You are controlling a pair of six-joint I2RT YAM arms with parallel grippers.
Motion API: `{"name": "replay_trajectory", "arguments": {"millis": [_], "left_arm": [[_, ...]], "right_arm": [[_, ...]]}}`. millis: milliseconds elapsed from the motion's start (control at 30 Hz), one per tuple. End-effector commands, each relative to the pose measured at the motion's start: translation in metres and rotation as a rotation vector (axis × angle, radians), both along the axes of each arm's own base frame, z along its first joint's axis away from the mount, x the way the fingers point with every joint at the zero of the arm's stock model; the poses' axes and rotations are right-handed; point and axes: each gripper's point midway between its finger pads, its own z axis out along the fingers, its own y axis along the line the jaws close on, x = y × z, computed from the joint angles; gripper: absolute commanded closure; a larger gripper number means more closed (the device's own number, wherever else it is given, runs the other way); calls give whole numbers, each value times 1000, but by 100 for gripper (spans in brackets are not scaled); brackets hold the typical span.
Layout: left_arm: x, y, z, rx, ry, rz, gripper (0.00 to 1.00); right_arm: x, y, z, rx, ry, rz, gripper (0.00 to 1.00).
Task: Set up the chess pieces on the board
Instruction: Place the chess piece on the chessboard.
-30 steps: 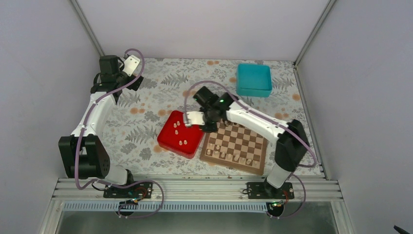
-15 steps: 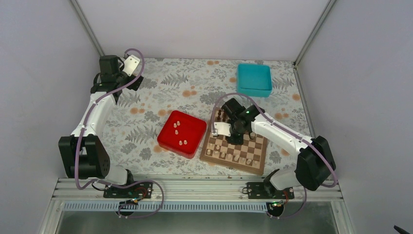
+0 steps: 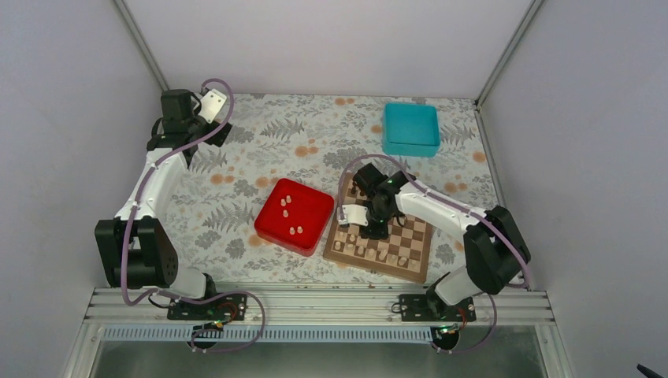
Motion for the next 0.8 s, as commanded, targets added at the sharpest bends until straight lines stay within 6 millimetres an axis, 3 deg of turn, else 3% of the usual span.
{"name": "replay_trajectory", "arguments": {"millis": [0,767], "left_arm": [[4,4,-3,-3,-8,17,0],[4,4,-7,-1,0,17,0]], "right_arm": [[-1,10,-1,26,29,32,92],[1,12,-9,17,39,32,85]]}}
